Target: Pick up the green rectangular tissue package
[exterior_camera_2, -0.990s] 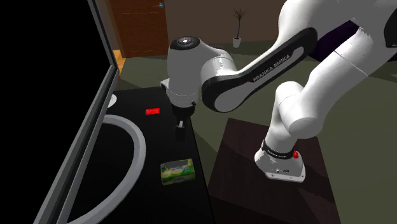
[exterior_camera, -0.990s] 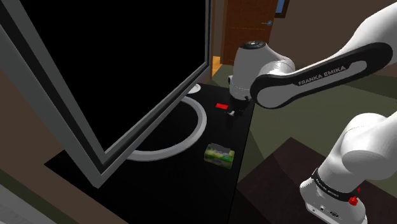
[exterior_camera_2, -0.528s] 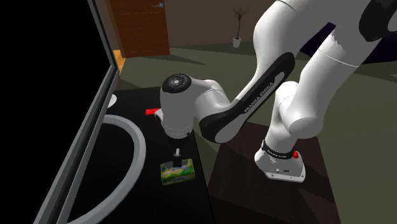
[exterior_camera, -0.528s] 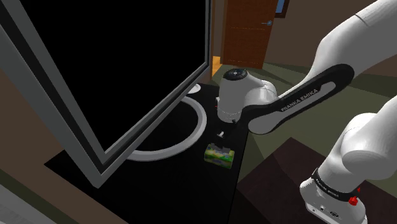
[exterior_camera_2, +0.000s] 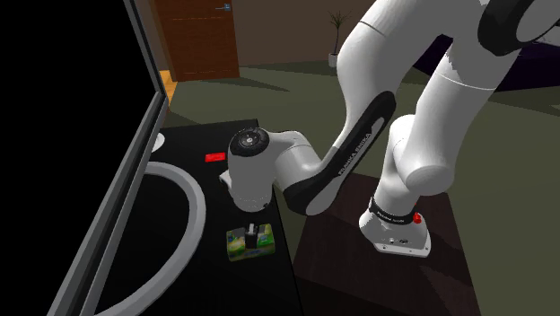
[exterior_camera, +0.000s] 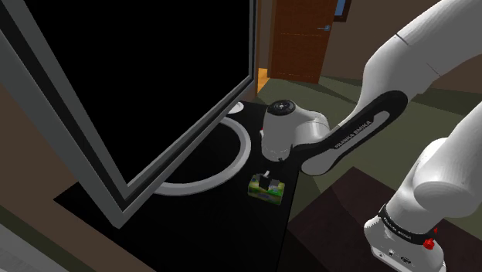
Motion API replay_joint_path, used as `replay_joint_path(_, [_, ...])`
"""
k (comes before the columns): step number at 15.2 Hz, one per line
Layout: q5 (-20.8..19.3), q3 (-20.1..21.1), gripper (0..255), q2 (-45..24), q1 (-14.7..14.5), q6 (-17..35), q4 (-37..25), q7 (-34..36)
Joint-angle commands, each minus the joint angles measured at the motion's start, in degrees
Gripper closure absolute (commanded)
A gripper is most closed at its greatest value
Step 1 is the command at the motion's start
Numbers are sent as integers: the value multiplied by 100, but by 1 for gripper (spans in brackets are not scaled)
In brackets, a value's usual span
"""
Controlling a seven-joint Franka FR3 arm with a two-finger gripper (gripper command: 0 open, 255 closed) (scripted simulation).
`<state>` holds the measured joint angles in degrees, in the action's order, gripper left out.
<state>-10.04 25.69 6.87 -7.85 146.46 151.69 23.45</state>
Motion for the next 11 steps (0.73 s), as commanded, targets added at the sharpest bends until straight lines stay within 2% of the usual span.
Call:
replay_joint_path(1, [-120, 17, 0, -119, 33, 111, 5, 97])
replay_joint_path(2, [-119, 16, 0, -119, 32, 111, 6, 97])
replay_joint_path(3, [-117, 16, 255, -115, 31, 113, 12, 95])
replay_joint_path(11, [-121, 15, 255, -119, 33, 114, 8, 96])
